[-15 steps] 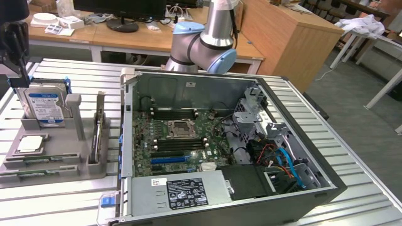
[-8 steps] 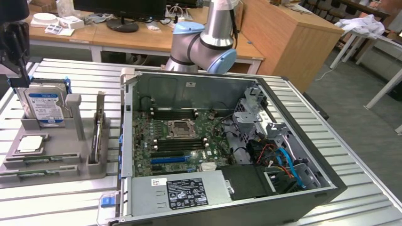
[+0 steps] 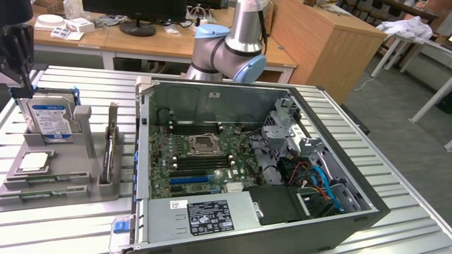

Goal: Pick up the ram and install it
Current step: 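Pick up the ram and move it above insertion slot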

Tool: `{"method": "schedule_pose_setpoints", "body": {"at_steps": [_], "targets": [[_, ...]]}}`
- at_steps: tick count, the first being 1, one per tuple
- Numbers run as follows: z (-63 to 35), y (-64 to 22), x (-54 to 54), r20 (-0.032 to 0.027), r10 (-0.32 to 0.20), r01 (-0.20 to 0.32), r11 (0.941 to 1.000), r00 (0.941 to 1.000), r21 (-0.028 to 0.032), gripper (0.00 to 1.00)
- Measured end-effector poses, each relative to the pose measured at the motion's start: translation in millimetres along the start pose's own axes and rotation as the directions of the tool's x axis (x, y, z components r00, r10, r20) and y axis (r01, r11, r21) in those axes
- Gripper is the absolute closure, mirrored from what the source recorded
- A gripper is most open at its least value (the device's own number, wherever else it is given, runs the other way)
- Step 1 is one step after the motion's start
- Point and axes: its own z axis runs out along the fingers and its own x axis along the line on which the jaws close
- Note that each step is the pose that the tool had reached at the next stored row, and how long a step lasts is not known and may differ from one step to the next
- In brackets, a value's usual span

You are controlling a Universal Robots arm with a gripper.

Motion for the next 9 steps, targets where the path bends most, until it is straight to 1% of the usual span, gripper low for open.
{"method": "schedule_pose_setpoints", "body": {"at_steps": [9], "targets": [[0.0,0.0,0.0,0.0010,0.024,-0.024,0.9997,0.9997,0.0006,0.89]]}}
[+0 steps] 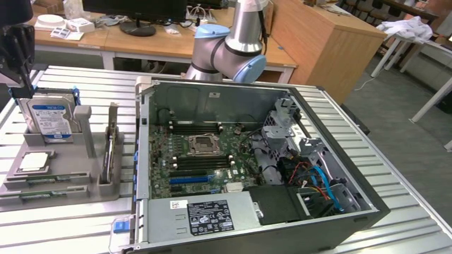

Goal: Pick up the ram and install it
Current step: 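Pick up the ram and move it above insertion slot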

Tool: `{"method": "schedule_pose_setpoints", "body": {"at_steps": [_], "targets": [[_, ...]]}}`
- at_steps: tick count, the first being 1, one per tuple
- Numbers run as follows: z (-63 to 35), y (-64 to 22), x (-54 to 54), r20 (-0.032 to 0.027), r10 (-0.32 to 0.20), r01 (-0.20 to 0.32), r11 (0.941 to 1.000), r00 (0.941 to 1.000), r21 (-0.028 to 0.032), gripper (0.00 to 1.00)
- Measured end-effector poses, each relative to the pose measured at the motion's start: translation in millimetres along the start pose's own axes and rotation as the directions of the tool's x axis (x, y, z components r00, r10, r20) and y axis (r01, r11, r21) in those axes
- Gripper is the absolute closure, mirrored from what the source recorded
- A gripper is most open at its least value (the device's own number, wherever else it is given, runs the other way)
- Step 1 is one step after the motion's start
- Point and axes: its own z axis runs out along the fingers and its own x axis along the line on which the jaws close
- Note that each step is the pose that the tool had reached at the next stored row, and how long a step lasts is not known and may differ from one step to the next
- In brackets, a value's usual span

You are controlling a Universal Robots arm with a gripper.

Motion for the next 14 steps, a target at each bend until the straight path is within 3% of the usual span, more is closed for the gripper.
{"method": "schedule_pose_setpoints", "body": {"at_steps": [14], "targets": [[2.5,-0.1,0.1,0.0002,0.003,-0.003,1.0000,1.0000,0.0001,0.89]]}}
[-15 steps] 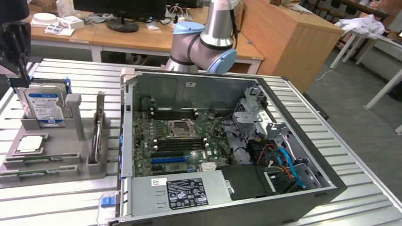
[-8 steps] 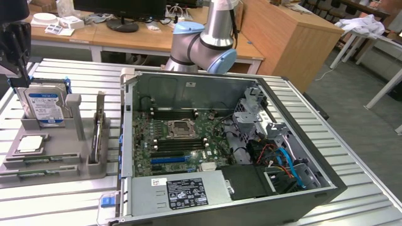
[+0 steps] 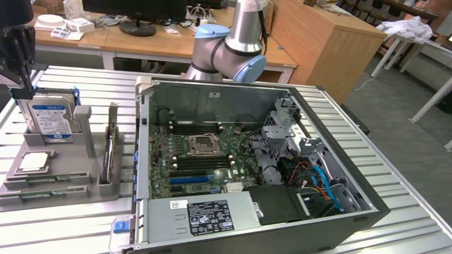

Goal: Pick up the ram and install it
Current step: 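Pick up the ram and move it above insertion slot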

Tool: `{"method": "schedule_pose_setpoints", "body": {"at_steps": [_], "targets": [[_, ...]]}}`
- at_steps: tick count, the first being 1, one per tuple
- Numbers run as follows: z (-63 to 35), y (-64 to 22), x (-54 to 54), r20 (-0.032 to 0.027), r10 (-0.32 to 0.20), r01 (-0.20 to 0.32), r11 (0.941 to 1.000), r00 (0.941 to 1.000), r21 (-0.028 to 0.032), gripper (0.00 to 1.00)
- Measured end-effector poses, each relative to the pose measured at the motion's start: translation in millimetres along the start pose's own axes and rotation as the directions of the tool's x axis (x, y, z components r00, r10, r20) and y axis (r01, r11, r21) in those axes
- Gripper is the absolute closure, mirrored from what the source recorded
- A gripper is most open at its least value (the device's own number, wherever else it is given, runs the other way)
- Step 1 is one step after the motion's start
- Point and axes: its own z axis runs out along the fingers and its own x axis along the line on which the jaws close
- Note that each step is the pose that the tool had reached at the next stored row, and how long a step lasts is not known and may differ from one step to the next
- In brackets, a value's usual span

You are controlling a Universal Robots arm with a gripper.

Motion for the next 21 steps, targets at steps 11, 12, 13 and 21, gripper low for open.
{"method": "schedule_pose_setpoints", "body": {"at_steps": [11,12,13,21], "targets": [[10.3,-0.5,0.3,-0.0025,0.000,0.000,1.0000,1.0000,0.0000,0.89],[10.9,-0.5,0.3,-0.0029,0.000,0.000,1.0000,1.0000,0.0000,0.89],[11.5,-0.6,0.3,-0.0035,0.000,0.000,1.0000,1.0000,0.0001,0.89],[14.4,-0.6,0.4,-0.0062,0.000,0.000,1.0000,1.0000,-0.0001,0.89]]}}
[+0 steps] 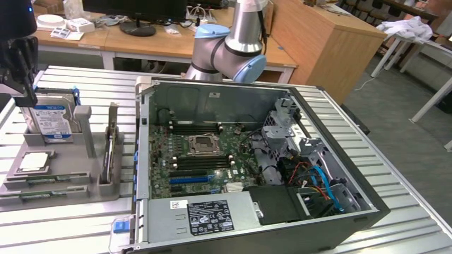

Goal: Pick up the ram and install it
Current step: 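Pick up the ram and move it above insertion slot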

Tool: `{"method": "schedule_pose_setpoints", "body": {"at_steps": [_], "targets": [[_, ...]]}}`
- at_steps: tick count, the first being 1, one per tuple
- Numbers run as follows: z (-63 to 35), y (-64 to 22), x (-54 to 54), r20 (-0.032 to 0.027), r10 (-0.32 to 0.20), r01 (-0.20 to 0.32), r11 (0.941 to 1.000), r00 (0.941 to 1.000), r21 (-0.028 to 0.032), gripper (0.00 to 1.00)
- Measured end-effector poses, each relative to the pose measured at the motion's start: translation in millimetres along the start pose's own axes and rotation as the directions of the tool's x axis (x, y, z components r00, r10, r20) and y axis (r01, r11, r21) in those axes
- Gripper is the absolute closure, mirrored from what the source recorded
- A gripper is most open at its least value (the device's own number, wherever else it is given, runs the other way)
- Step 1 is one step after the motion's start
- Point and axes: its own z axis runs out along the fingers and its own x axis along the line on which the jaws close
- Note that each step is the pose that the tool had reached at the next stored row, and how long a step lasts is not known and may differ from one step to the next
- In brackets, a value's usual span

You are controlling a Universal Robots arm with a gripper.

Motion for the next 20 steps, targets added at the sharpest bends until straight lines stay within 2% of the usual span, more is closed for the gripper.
{"method": "schedule_pose_setpoints", "body": {"at_steps": [14,16,18,19,20], "targets": [[0.1,0.0,0.0,0.0002,0.000,0.000,1.0000,1.0000,0.0002,0.89],[0.1,0.0,0.0,0.0001,0.000,0.000,1.0000,1.0000,0.0001,0.77],[0.1,0.0,0.0,0.0001,0.000,0.000,1.0000,1.0000,0.0002,0.77],[0.1,0.0,0.0,0.0001,0.000,0.000,1.0000,1.0000,0.0002,0.70],[0.1,0.0,0.0,0.0002,0.000,0.000,1.0000,1.0000,0.0002,0.70]]}}
